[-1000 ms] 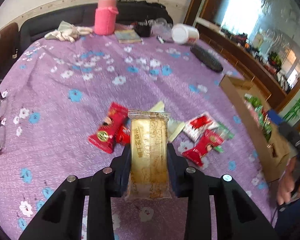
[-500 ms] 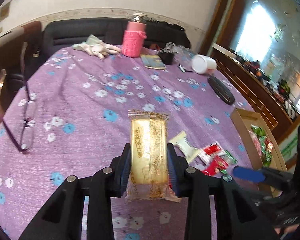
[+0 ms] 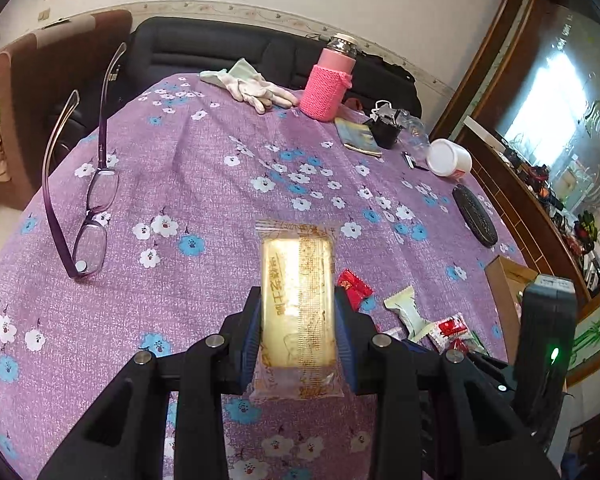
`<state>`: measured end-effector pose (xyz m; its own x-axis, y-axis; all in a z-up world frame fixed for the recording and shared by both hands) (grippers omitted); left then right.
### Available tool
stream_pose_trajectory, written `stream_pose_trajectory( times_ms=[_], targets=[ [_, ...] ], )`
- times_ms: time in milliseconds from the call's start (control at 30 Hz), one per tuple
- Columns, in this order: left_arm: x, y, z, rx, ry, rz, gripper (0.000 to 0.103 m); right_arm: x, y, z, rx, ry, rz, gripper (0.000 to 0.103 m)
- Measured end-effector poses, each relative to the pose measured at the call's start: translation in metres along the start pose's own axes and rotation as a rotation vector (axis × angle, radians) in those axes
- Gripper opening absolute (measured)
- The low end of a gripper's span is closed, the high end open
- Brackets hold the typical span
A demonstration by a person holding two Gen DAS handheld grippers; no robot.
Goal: Organize snacks
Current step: 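Grasp the cream-wrapped cake bar with the left tool while the right tool grasps a white-red packet, then lift the cake bar and white-red packet above the table with both tools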
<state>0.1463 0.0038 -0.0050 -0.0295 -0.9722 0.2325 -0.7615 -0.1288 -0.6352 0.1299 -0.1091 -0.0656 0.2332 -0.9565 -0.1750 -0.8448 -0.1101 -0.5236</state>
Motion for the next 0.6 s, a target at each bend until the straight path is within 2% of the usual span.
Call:
stream_pose_trajectory(
  times_ms=[133,200,300,333,433,600],
  targets=[
    [0.01,0.004,-0.002,-0.002,0.013,0.032,0.032,0.008,0.01,-0.011,0.026,-0.031,-0.04,0.03],
    [0.016,0.006,-0.002,-0.001,0.016,0.049,0.032,0.009,0.014,-0.019,0.055,-0.104,-0.044,0.03],
    [0.026,0.01,-0.002,0.001,0.028,0.071,0.032,0.013,0.016,-0.038,0.144,-0.14,-0.066,0.03],
    [0.03,0.011,-0.002,0.003,0.03,0.079,0.032,0.018,0.013,-0.048,0.199,-0.153,-0.063,0.03],
    [0.043,0.018,0.002,0.006,0.037,0.111,0.032,0.041,0.005,-0.062,0.289,-0.162,0.011,0.03],
    [0.067,0.032,0.01,0.008,0.026,0.175,0.032,0.069,0.001,-0.073,0.339,-0.195,0.106,0.03]
  ],
)
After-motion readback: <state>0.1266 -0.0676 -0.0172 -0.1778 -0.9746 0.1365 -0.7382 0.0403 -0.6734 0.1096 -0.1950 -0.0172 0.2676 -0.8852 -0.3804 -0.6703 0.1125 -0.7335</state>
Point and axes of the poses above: each gripper's, at about its wrist camera, not at the fingertips, and z roughly the way its jaws point, x to its right, y to its underside, the point moved 9 cm from there along z, roughly the way its jaws point, and after that the axes turned 6 degrees about -y, right-handed, at the moved point
